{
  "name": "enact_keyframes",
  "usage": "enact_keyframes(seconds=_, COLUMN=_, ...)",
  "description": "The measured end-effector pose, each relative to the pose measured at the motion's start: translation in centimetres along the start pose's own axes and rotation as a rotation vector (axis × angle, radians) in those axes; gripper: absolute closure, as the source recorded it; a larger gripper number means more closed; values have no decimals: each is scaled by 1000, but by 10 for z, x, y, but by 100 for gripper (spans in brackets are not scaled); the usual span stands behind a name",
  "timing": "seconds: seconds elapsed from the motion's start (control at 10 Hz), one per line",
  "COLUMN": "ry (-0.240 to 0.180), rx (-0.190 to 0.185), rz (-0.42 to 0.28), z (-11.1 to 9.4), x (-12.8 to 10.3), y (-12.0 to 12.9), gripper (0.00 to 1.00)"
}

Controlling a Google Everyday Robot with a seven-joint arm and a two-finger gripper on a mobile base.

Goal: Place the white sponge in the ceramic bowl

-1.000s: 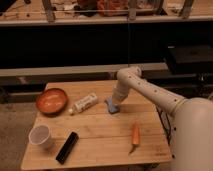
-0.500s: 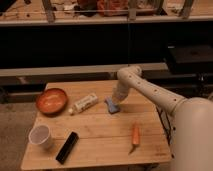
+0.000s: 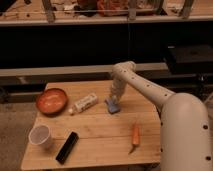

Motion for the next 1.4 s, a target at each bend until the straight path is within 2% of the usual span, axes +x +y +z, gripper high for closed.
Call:
enact_keyframes(seconds=0.2, ry=29, rx=-31, rz=-194, z=3, x=0, y=3, gripper=20)
enact_keyframes(seconds=0.3, ry=60, rx=-49, rz=-238, z=6, x=0, y=4, gripper=20)
enact_keyframes(seconds=0.5, ry=153, rx=-67, rz=-235, z=6, x=-2, y=8, gripper=20)
enact_keyframes(seconds=0.6, ry=168, rx=-73, rz=-241, z=7, x=-1, y=9, gripper=20)
enact_keyframes(seconds=0.9, ry=118, rx=-97, rz=-263, z=17, x=1, y=5, gripper=20)
enact_keyframes(seconds=1.2, ry=36, rx=-131, rz=-287, z=30, x=1, y=6, gripper=20)
enact_keyframes(seconds=1.3, ry=15, rx=-139, rz=-300, z=34, x=0, y=2, gripper=22)
enact_keyframes(seconds=1.4, ry=-1, rx=-143, rz=-303, z=37, x=-1, y=3, gripper=30)
